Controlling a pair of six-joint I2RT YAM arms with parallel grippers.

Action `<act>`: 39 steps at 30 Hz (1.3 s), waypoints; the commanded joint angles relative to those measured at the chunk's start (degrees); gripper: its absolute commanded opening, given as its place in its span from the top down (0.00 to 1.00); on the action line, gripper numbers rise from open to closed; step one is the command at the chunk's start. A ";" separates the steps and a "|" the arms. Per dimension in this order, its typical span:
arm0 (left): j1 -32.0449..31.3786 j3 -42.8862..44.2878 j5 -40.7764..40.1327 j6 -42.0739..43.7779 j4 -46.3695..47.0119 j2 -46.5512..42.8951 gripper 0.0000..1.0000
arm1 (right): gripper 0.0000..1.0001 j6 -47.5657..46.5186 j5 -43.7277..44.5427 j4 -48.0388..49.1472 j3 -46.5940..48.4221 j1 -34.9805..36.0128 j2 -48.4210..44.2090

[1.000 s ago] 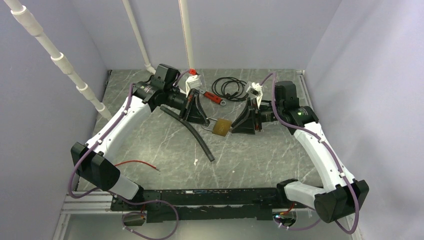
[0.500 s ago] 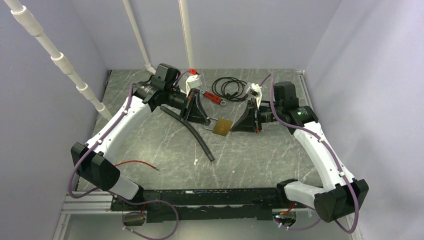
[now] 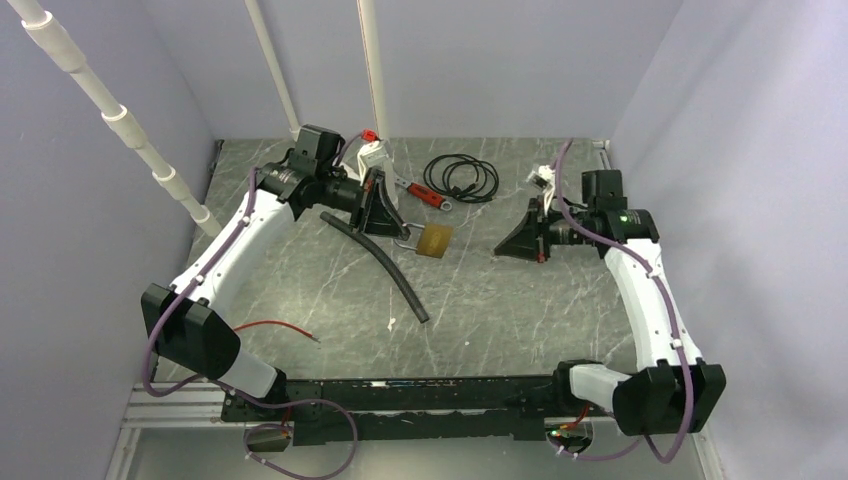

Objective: Lock with the key
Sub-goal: Lock the lock, then place the key at the center of the board.

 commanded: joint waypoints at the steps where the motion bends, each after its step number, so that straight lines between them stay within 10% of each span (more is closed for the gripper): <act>1: -0.03 0.34 2.99 1.46 2.09 -1.67 1.00 | 1.00 -2.50 2.69 -1.01 1.15 -8.21 2.66; 15: -0.11 -2.91 -10.02 -1.99 9.86 -0.75 1.00 | 1.00 18.38 39.78 36.05 6.46 -19.34 26.35; 39: -0.11 -4.75 -12.32 -1.55 9.52 0.60 1.00 | 1.00 16.89 46.58 38.43 32.21 -21.26 59.97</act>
